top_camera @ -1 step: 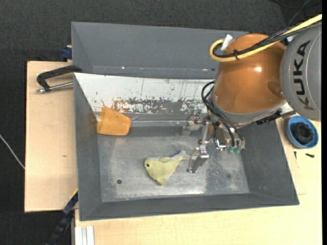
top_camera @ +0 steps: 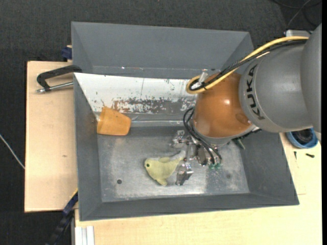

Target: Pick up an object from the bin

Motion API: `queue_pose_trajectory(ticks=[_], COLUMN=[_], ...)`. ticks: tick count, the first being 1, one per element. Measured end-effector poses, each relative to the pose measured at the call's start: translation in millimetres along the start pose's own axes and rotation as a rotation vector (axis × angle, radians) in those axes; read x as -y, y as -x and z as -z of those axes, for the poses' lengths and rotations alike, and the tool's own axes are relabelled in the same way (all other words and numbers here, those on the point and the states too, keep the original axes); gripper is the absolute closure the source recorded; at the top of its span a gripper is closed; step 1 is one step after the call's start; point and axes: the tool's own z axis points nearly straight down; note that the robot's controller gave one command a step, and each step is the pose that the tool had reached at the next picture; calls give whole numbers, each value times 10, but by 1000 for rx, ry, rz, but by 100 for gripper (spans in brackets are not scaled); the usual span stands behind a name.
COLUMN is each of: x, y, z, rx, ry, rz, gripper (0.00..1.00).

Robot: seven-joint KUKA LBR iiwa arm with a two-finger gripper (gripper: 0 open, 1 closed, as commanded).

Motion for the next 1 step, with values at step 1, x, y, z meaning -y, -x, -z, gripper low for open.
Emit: queue_pose_trajectory(ticks=[1], x=[-2], y=[10], z=[44], rx=[6], ry=[1], rz=[-1], gripper=[100])
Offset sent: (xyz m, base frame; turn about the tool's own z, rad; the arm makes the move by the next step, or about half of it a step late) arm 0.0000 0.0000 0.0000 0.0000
